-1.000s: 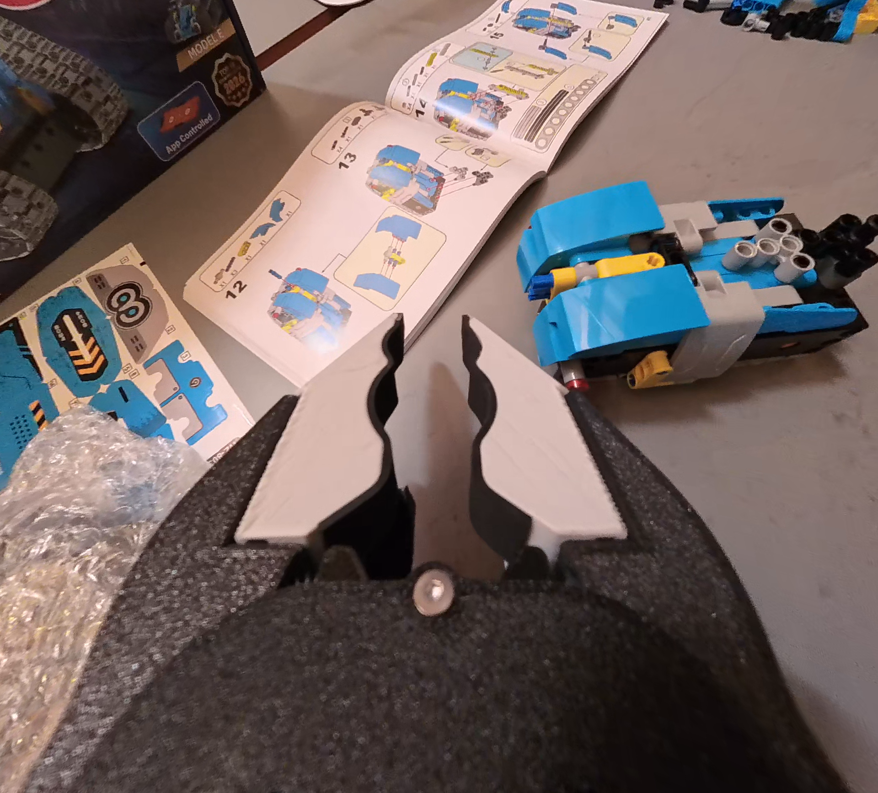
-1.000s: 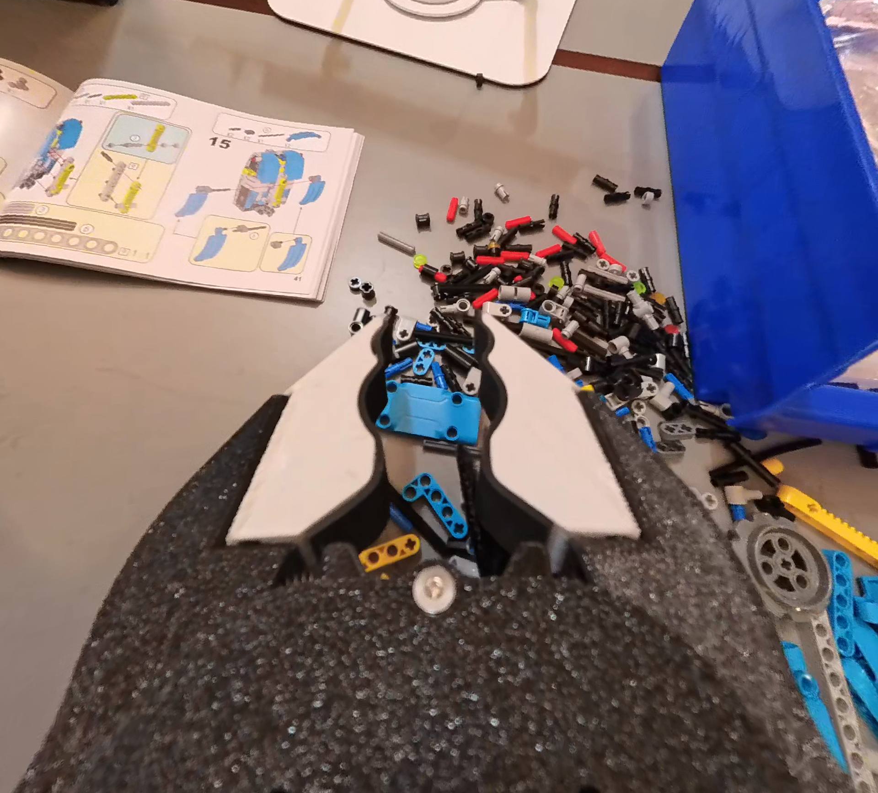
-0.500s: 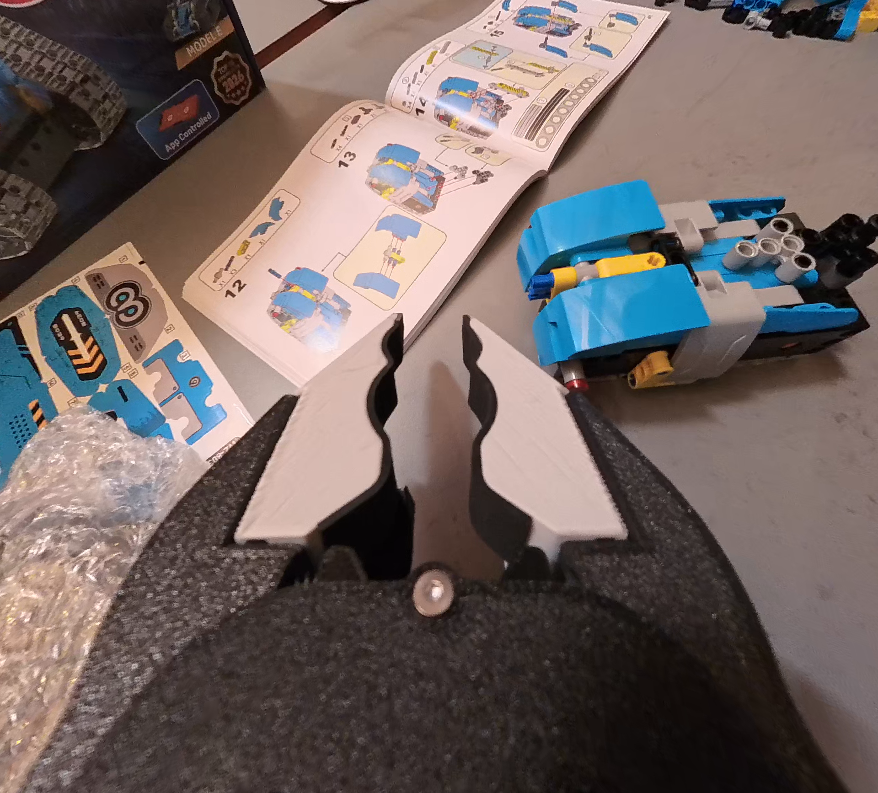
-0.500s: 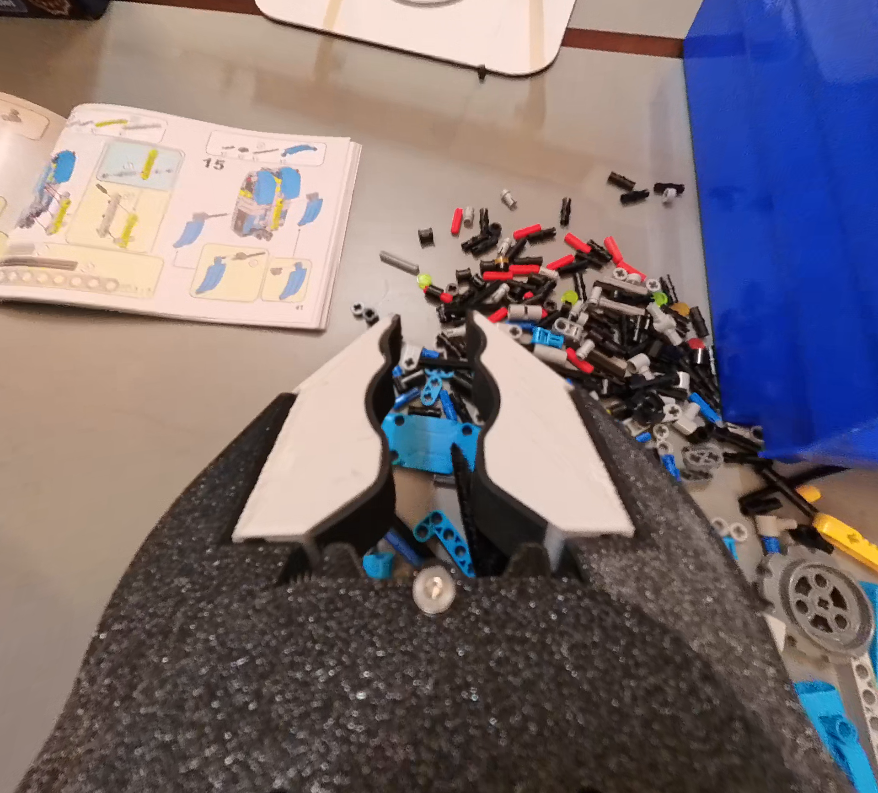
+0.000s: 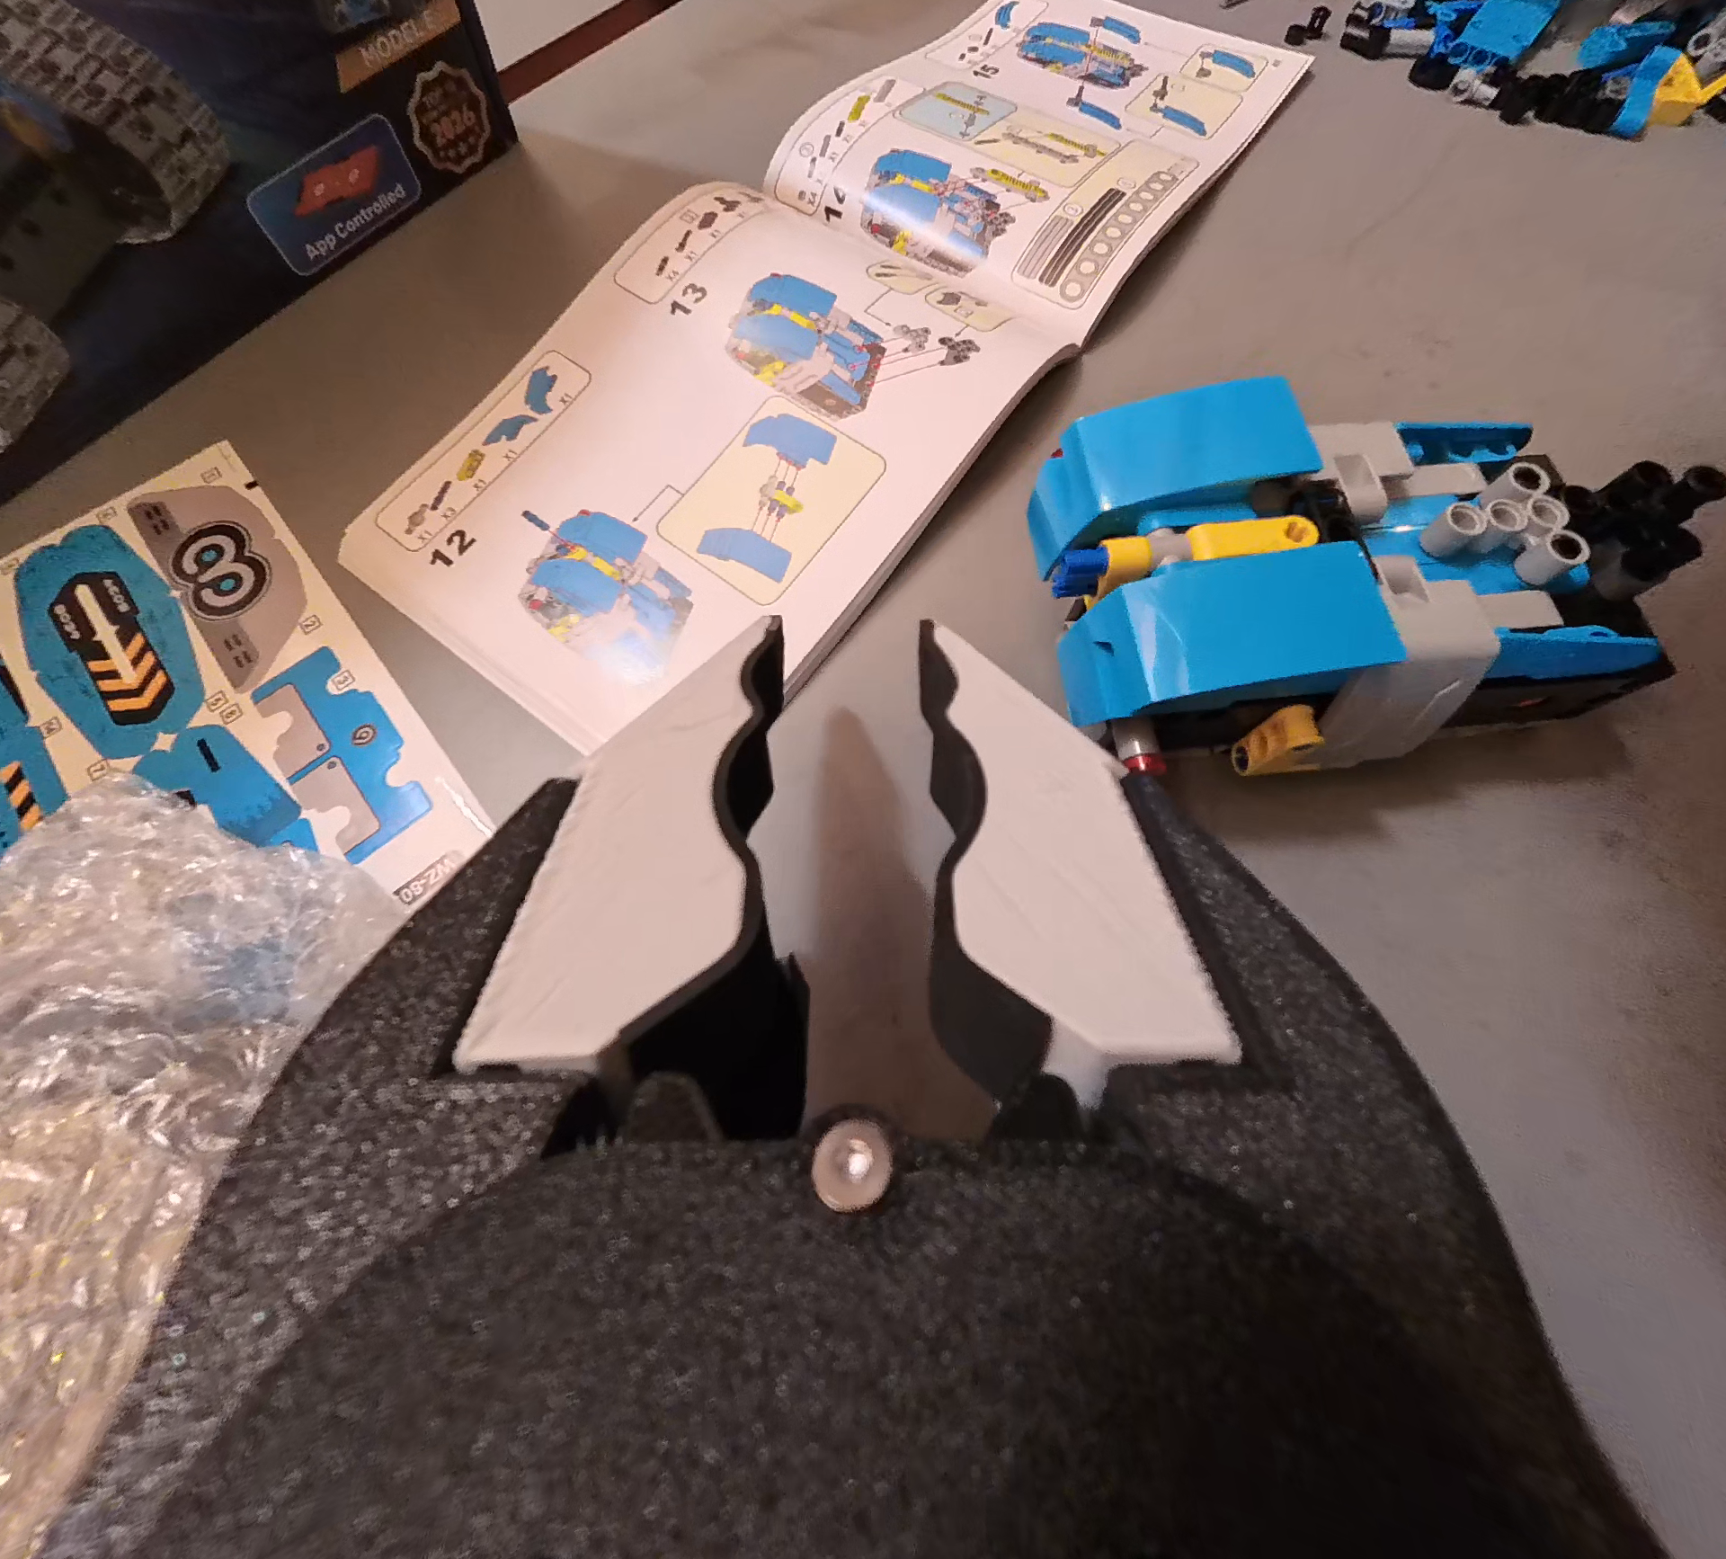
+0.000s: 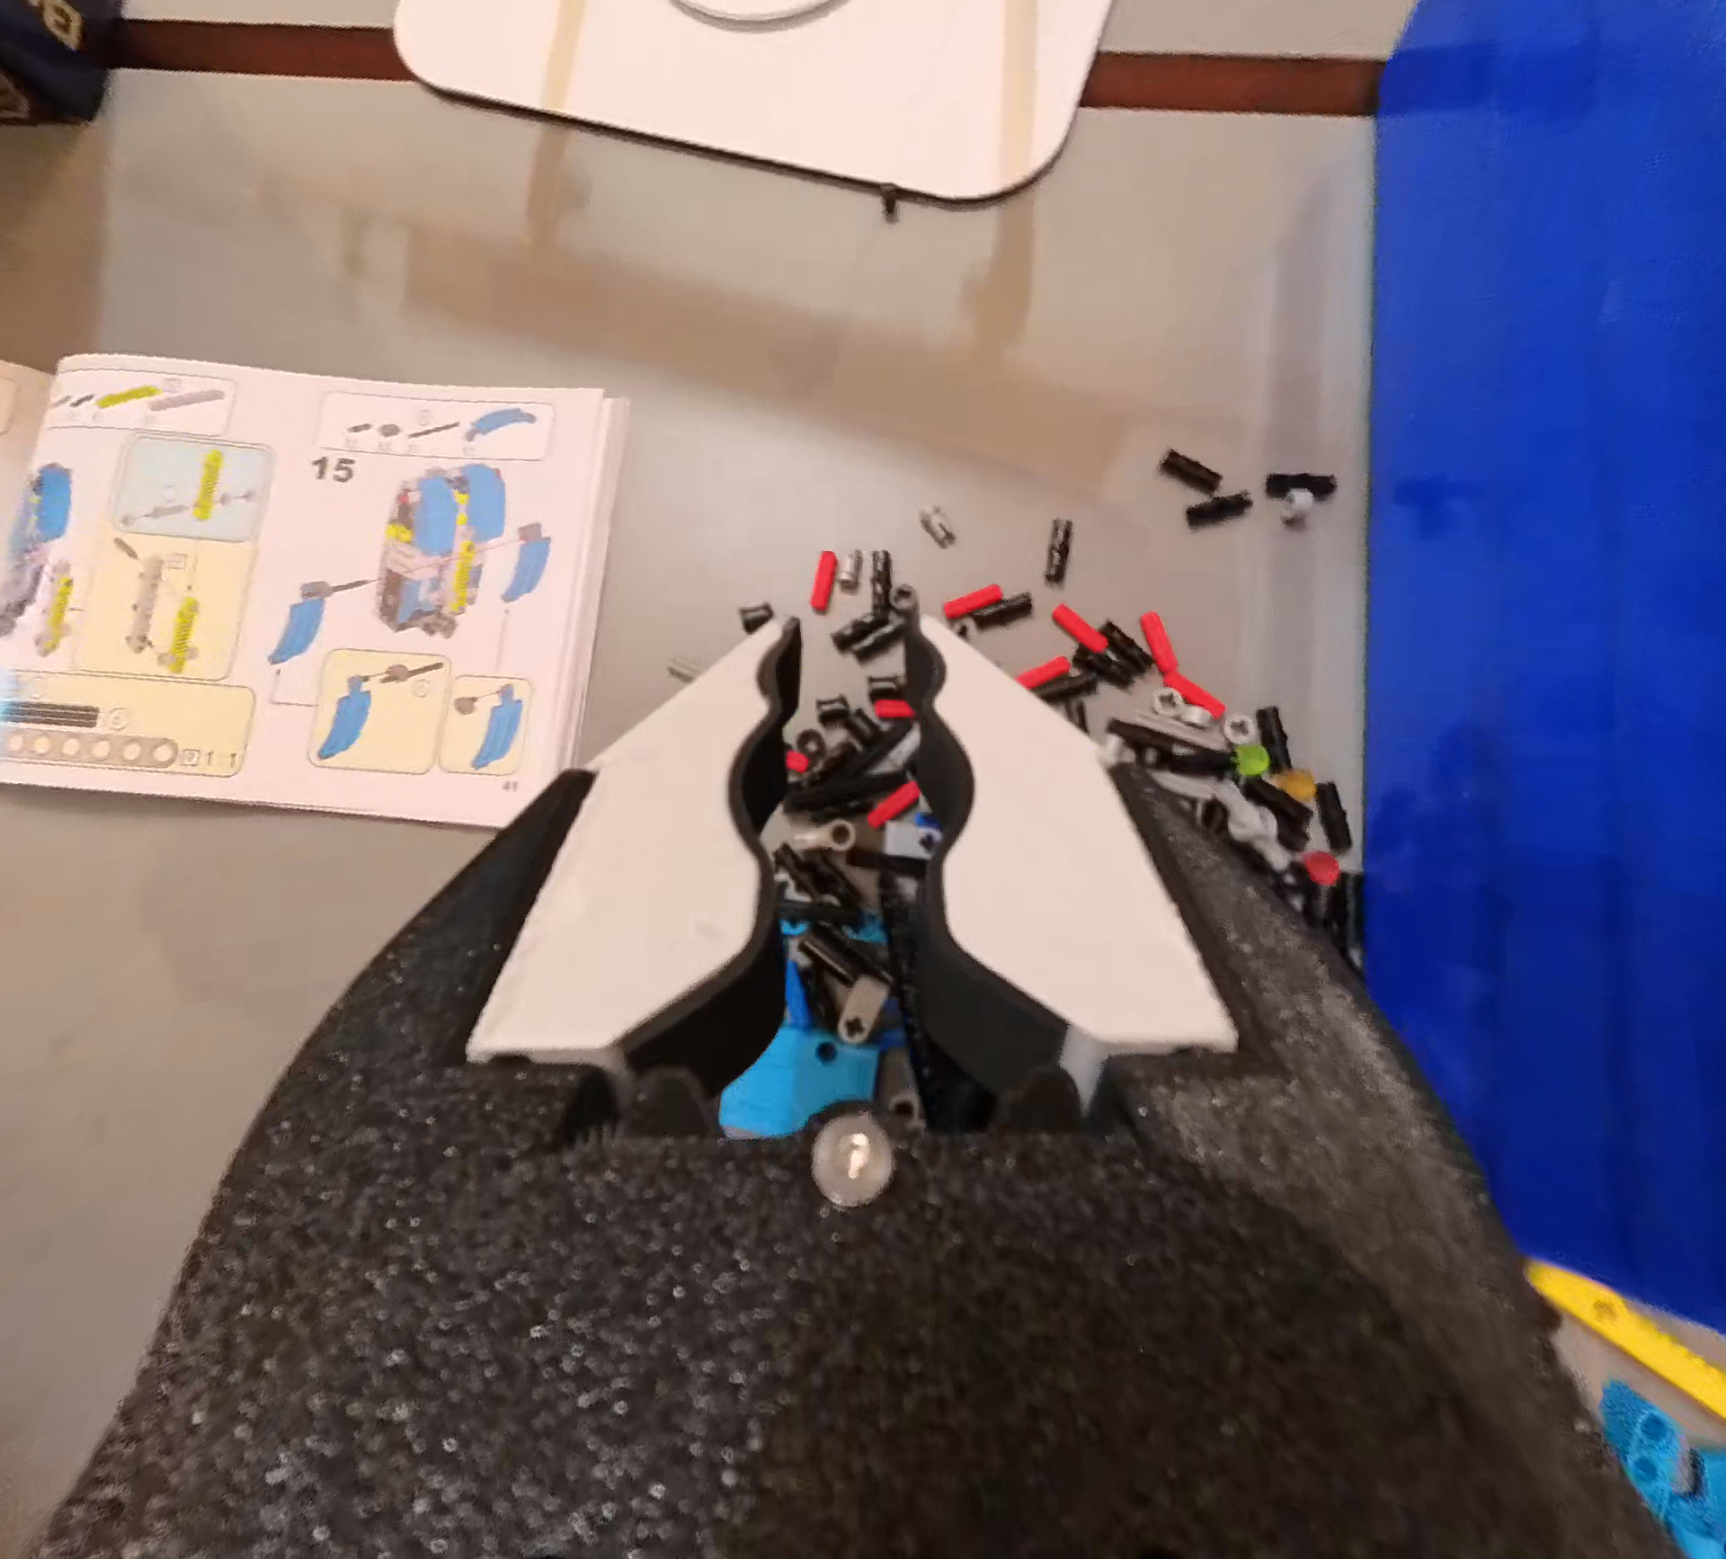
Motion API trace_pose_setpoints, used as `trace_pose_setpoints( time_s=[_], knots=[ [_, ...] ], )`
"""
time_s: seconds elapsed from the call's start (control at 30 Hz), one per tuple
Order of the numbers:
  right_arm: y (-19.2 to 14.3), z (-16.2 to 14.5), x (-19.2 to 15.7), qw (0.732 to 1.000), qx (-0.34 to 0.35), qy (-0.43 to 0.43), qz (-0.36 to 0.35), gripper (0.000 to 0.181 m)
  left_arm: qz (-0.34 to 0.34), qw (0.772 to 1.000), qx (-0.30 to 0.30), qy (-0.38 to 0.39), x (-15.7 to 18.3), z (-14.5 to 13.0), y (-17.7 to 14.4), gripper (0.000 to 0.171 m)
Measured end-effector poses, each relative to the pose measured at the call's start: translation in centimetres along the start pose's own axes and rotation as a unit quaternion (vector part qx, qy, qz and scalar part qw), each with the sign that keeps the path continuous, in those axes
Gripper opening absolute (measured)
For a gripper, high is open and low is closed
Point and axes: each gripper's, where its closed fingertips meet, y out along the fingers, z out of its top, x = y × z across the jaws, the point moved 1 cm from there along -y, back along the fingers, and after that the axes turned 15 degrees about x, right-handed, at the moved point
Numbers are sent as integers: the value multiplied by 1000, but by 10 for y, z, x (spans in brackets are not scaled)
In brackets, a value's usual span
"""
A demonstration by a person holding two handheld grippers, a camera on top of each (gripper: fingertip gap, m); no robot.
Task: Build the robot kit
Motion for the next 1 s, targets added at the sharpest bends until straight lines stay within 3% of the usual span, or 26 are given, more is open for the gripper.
trace_pose_setpoints(
  time_s=[0.2,0.33,0.5,0.7,1.0],
  knots=[
    [-18,-7,28,998,-24,43,27,21,-3,1000,-5,-18,-2,-1,1,30],
    [-29,-9,52,999,-27,32,-17,15,-3,1000,-8,-20,-2,-2,1,30],
    [-34,-12,46,998,-42,48,-7,22,-3,1000,-11,-15,-1,-3,2,30],
    [-36,-11,55,998,-35,-1,-43,21,-3,1000,-14,-10,0,-4,2,31],
    [-30,-21,51,997,-58,-13,-38,26,-4,1000,-18,-7,0,-5,2,31]
  ],
)
